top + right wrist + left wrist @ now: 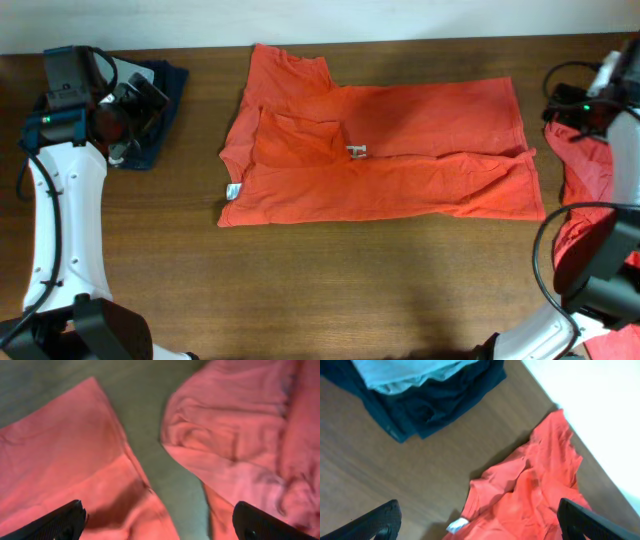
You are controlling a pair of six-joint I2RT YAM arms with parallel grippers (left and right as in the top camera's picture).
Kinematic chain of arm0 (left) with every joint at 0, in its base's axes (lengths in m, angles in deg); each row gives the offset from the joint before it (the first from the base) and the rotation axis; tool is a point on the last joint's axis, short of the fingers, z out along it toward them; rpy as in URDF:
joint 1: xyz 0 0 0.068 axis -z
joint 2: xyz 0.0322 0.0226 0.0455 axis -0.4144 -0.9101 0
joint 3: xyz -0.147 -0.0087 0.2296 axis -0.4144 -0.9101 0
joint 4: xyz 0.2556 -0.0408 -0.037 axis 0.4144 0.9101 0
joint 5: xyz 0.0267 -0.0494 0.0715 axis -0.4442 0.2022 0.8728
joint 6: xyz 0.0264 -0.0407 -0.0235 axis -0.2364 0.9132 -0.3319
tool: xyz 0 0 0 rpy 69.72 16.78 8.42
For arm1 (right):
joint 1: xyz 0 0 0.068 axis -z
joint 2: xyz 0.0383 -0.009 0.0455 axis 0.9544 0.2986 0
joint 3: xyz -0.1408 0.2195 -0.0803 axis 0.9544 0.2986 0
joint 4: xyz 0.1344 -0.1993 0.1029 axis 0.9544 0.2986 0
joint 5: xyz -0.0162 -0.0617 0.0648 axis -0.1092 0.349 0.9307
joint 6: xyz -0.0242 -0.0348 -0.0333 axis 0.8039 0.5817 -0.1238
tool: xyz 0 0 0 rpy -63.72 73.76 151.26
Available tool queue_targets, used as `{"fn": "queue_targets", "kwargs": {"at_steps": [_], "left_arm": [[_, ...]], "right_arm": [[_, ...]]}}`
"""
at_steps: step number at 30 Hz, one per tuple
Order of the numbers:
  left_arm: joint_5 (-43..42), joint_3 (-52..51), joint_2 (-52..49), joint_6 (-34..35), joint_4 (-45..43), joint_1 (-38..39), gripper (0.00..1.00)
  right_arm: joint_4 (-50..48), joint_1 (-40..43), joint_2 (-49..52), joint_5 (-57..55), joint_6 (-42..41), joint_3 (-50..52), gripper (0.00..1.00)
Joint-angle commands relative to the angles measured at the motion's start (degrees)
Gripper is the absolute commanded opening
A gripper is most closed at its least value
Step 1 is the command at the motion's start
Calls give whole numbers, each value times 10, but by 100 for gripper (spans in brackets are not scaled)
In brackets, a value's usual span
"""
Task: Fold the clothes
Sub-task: 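Release the right edge and move the left gripper to the lower left edge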
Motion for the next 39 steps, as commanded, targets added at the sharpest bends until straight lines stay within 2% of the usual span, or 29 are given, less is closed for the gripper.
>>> {"fn": "queue_targets", "kwargs": {"at_steps": [1,3,9,10,12,13,15,17,21,24,34,39], "left_arm": [[5,10,-9,5,9,-2,99],[29,10,-9,5,10,-2,99],[29,10,-9,5,57,-2,99],[25,10,-9,-1,70,-2,89],[22,6,-13,-26,96,5,58],[22,-1,-15,-39,111,13,57],[22,-23,-19,-53,142,30,58],[7,-51,-25,-70,166,49,64],[-69,-122,-32,-118,165,89,68],[-94,-162,-32,-145,145,107,68],[-89,-228,-32,-202,42,114,73],[-99,-245,-32,-207,24,125,74]], "right_arm": [[31,14,-3,-1,-8,-2,99],[38,15,-3,-1,-8,-2,99],[38,14,-3,-1,-8,-2,99],[38,14,-3,-1,-8,-2,99],[38,14,-3,-1,-8,-2,99],[38,14,-3,-1,-8,-2,99],[38,14,-3,-1,-8,-2,99],[38,14,-3,-1,-8,-2,99],[38,14,-3,-1,-8,-2,99],[38,14,-3,-1,-8,-2,99],[38,14,-3,-1,-8,-2,99],[38,14,-3,-1,-8,-2,99]]}}
